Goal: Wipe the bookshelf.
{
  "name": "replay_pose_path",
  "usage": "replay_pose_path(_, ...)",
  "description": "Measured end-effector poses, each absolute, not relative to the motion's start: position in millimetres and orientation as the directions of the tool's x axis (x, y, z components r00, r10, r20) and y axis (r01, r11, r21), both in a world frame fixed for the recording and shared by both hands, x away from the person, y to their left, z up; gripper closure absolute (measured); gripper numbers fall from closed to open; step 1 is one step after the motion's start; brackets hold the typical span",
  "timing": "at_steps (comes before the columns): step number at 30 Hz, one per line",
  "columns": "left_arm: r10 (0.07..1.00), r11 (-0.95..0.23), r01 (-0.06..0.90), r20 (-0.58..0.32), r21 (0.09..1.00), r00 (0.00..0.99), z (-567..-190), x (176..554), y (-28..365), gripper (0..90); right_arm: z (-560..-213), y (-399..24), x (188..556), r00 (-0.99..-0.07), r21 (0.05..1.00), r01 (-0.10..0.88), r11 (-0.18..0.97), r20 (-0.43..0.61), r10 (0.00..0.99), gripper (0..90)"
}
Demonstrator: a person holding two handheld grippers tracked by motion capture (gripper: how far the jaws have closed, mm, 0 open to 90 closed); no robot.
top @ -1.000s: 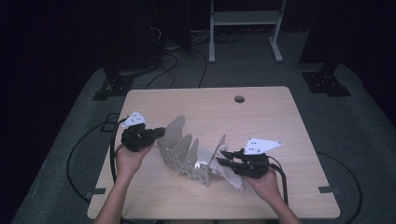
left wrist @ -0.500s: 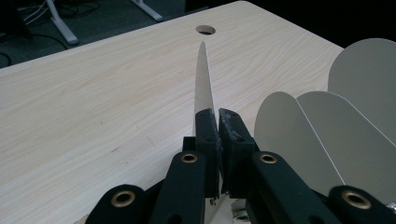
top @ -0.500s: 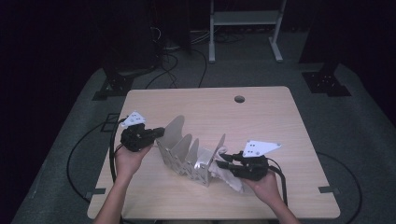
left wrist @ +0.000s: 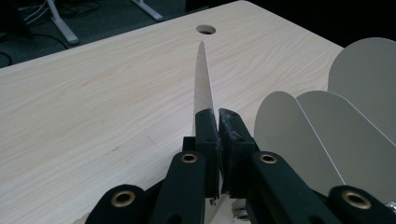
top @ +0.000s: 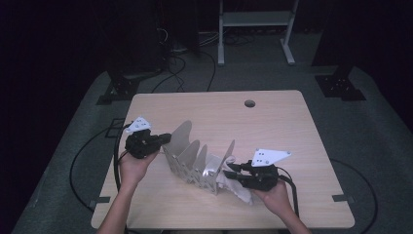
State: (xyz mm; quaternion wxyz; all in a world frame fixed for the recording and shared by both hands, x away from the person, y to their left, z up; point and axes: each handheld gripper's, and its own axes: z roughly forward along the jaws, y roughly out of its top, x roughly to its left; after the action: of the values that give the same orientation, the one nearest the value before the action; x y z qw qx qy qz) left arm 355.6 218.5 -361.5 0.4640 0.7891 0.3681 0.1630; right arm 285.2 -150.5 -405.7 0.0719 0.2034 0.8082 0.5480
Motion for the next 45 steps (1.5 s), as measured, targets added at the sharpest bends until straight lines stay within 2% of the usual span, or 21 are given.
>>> replay_pose_path(4,0.733,-0.295,0.432,-0.088,0.852,0.675,-361.8,355.4,219.0,87.0,-407.3,-153.1,287.1,-0.897,0.912,0.266,0.312,0.115,0.426,71.5)
replay_pose_path(9,0.733,-0.294,0.432,-0.089,0.853,0.674,-361.6,355.4,219.0,86.9,-406.3,-146.1,278.9,-0.911,0.91,0.232,0.342,0.081,0.404,71.5)
replay_pose_path(14,0.733,-0.293,0.43,-0.088,0.854,0.675,-361.8,354.9,218.5,86.5,-414.6,-151.5,286.5,-0.895,0.903,0.284,0.322,0.13,0.426,71.5)
replay_pose_path(16,0.733,-0.289,0.435,-0.095,0.853,0.673,-361.8,355.4,219.2,83.8,-416.5,-146.5,280.5,-0.905,0.9,0.261,0.35,0.102,0.413,71.5)
replay_pose_path(21,0.728,-0.27,0.419,-0.101,0.867,0.678,-358.9,352.6,223.4,78.3,-416.8,-148.6,282.5,-0.901,0.898,0.272,0.346,0.111,0.42,71.5)
replay_pose_path(37,0.703,-0.282,0.405,-0.099,0.87,0.704,-355.7,348.4,227.1,78.0,-421.2,-148.7,282.4,-0.898,0.895,0.288,0.342,0.128,0.421,71.5)
replay_pose_path(41,0.691,-0.278,0.396,-0.104,0.875,0.715,-355.6,346.6,229.3,75.1,-417.9,-147.9,279.4,-0.902,0.899,0.279,0.337,0.124,0.415,71.5)
replay_pose_path(45,0.675,-0.296,0.374,-0.085,0.879,0.733,-354.8,340.0,228.5,68.6,-417.4,-147.6,278.6,-0.903,0.901,0.281,0.33,0.131,0.409,71.5)
